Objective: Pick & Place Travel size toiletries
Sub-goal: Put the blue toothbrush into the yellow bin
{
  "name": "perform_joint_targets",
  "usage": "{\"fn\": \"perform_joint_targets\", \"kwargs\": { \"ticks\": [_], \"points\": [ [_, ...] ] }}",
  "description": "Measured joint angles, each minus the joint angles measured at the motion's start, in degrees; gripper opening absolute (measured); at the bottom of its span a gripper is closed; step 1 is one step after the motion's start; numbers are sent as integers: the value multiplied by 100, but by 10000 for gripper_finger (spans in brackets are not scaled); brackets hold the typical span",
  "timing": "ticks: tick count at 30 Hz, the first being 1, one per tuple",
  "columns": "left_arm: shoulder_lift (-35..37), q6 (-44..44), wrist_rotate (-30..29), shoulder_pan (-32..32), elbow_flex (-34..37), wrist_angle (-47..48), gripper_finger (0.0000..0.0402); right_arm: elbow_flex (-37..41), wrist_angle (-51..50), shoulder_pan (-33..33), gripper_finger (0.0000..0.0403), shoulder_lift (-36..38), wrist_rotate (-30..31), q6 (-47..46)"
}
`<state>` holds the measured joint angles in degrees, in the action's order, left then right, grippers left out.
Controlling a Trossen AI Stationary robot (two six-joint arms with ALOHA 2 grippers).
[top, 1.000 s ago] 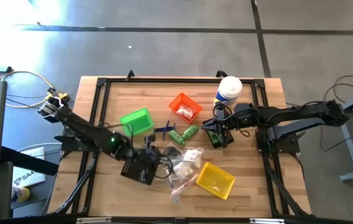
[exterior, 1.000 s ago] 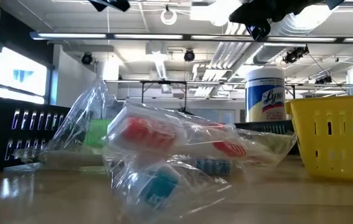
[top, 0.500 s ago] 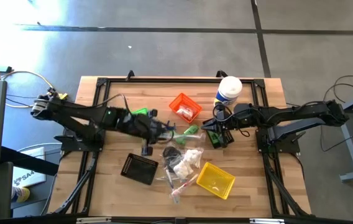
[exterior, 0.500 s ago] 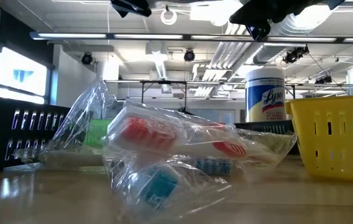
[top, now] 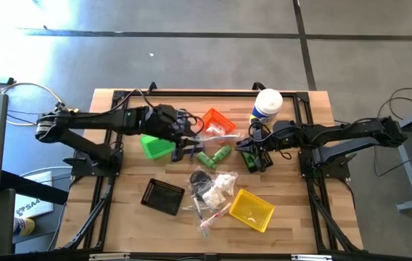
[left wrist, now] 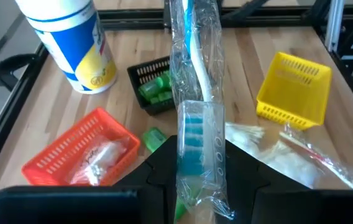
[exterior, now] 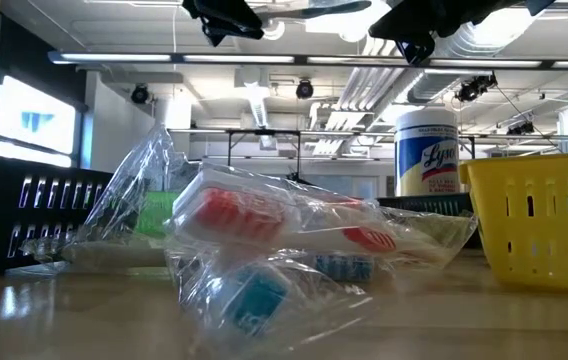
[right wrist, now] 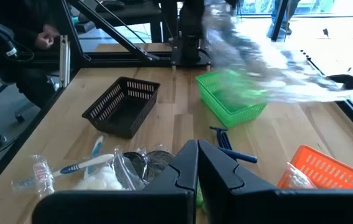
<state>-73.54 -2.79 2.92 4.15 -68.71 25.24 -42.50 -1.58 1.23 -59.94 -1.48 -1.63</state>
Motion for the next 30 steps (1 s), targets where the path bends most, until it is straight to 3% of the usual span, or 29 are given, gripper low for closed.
{"fn": "perform_joint_targets", "kwargs": {
  "ticks": [5,17,30],
  "points": [
    [-68,4,244,94,168,-477,85,0,0,0,3,0,1,39],
    [-76,356,607,71,1658,-2731,85,-2,-134,0,3,0,0,31],
    [-76,416,663,71,2138,-3681,85,-2,-187,0,3,-51,-4,-122]
  ]
}}
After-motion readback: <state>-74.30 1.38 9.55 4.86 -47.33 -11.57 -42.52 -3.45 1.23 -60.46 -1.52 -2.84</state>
